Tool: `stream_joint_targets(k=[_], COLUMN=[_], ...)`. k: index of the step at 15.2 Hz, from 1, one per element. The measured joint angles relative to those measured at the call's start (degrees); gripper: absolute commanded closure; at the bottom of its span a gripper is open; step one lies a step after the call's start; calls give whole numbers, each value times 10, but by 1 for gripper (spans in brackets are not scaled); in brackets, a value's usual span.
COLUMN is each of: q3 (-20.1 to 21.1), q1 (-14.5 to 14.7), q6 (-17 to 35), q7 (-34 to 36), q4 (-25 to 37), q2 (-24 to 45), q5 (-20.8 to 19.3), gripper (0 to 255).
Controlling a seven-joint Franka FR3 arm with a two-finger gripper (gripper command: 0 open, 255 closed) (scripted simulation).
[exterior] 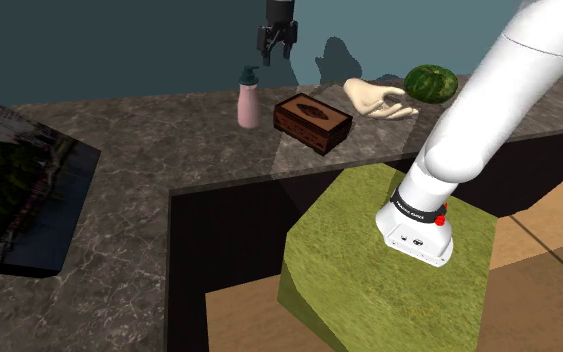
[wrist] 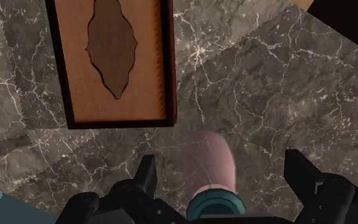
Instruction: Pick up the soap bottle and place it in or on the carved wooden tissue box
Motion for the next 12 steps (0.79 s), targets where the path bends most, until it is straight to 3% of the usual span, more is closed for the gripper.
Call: stream_joint_targets(k=[8, 12], q3=[-3, -3], q1=[-8, -10], q6=[-16, 4], q7=[-6, -8], q4=[199, 203], q2=[185, 210], q5=[34, 39], gripper=[0, 0])
